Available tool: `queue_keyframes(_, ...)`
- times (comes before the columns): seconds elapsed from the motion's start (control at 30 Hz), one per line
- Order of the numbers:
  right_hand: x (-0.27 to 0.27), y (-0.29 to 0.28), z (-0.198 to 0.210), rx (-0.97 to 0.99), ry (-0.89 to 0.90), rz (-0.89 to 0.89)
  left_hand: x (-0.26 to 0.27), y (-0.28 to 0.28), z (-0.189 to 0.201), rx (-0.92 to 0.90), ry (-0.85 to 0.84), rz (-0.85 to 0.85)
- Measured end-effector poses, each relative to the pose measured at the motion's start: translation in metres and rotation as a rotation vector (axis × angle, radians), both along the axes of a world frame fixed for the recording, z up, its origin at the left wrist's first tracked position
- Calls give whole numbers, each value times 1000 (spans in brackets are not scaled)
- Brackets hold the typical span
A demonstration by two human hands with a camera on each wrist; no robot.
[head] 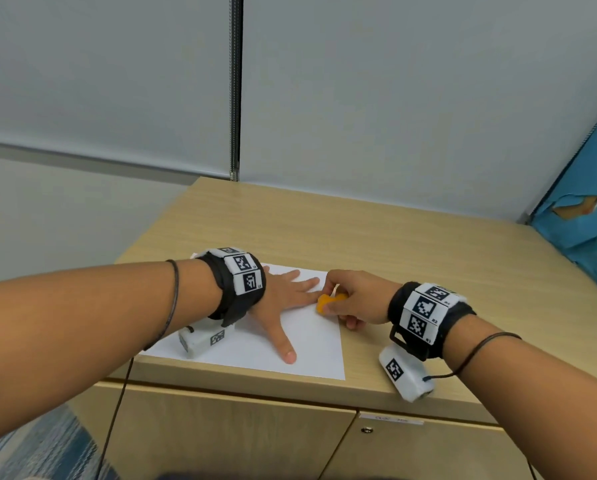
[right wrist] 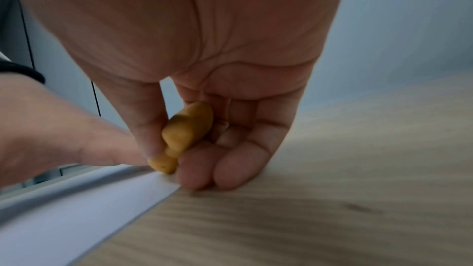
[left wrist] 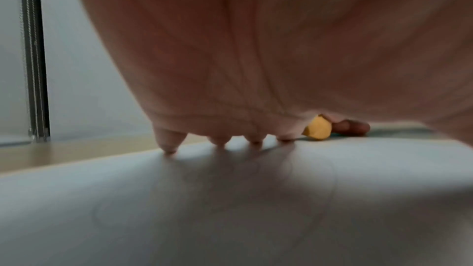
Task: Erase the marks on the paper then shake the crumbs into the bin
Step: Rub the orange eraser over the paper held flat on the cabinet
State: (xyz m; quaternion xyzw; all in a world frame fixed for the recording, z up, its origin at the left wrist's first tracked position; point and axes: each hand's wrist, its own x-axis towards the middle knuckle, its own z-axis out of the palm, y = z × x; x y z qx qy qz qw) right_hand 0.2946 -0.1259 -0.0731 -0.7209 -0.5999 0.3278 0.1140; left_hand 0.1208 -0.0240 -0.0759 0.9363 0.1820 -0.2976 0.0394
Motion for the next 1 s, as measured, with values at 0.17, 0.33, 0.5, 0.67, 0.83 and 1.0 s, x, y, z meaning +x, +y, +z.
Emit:
queue_keyframes(0.17, -5, -5, -1, 31, -66, -3, 10, 6, -9, 2, 4, -25)
queue_keyframes(0.33, -25, -26, -1, 2, -187, 243, 14, 2, -12, 22, 32, 1)
queue_keyframes(0.5, -9, -8, 10, 55, -302, 109, 13, 2, -13, 27, 19, 13)
queue_keyframes(0.67, -29, -21, 6, 23, -325, 356, 13, 1, -12, 19, 18, 26)
queue_keyframes(0.83, -10, -11, 9, 91, -381, 108, 13, 3, -14, 31, 22, 27)
queue_keyframes(1.0, -27, -25, 2, 57, -293, 270, 14, 1, -14, 18, 11, 23)
